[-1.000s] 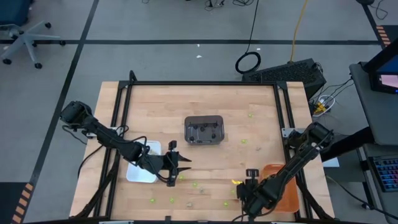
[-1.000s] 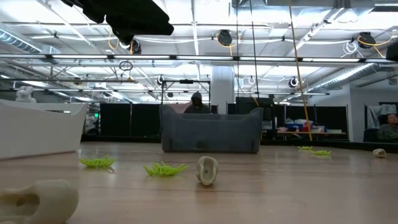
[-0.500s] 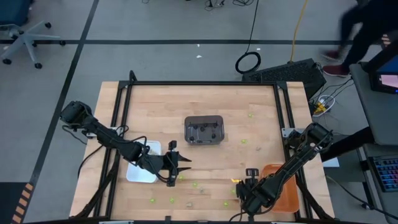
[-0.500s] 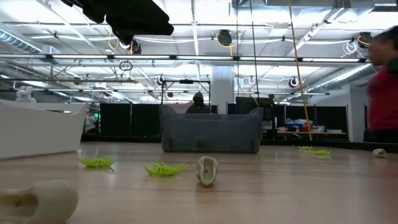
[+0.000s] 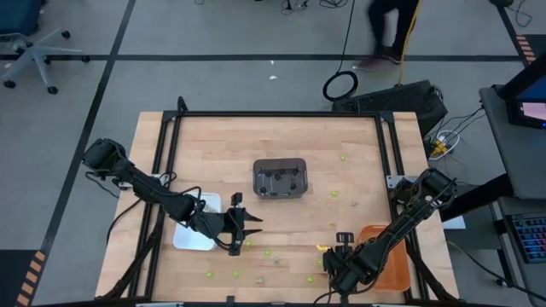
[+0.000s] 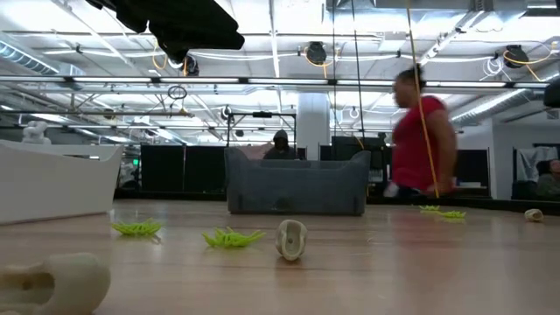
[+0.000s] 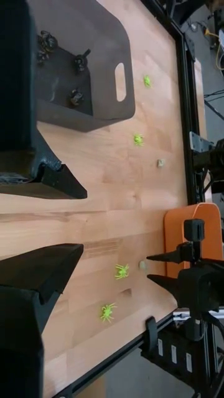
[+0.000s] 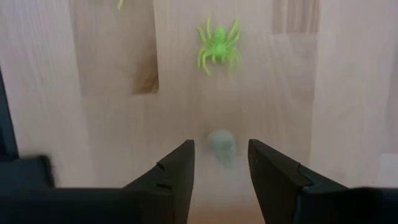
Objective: Sort Halloween decoration
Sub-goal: Put the white skull toy into the white bin
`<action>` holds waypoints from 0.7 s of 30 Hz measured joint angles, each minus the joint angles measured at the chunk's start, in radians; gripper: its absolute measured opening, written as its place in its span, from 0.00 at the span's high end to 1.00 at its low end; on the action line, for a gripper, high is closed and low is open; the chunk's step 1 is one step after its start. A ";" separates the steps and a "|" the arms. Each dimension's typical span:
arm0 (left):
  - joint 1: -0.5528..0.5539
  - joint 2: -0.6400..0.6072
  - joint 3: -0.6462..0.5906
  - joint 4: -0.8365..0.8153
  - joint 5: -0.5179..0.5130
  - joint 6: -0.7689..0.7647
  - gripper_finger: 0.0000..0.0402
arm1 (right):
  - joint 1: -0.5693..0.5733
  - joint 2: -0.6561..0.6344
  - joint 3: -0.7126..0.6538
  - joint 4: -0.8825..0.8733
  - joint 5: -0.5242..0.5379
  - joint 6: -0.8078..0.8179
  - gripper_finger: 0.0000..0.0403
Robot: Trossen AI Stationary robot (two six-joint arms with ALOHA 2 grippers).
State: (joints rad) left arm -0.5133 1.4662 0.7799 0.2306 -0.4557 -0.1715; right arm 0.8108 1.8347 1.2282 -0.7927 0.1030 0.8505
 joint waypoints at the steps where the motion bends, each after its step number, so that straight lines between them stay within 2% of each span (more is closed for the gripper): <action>1: 0.000 0.000 0.000 0.000 0.000 0.000 0.68 | 0.000 0.000 0.000 -0.004 -0.002 0.001 0.64; 6: 0.000 0.000 0.000 0.000 0.000 0.000 0.68 | 0.000 0.001 0.000 -0.004 -0.003 -0.010 0.61; 21: 0.000 0.000 0.000 0.000 0.000 0.000 0.68 | -0.013 0.069 0.003 0.014 -0.054 -0.051 0.62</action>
State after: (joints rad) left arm -0.5129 1.4658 0.7799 0.2306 -0.4561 -0.1715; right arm 0.7982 1.9034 1.2316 -0.7785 0.0492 0.7990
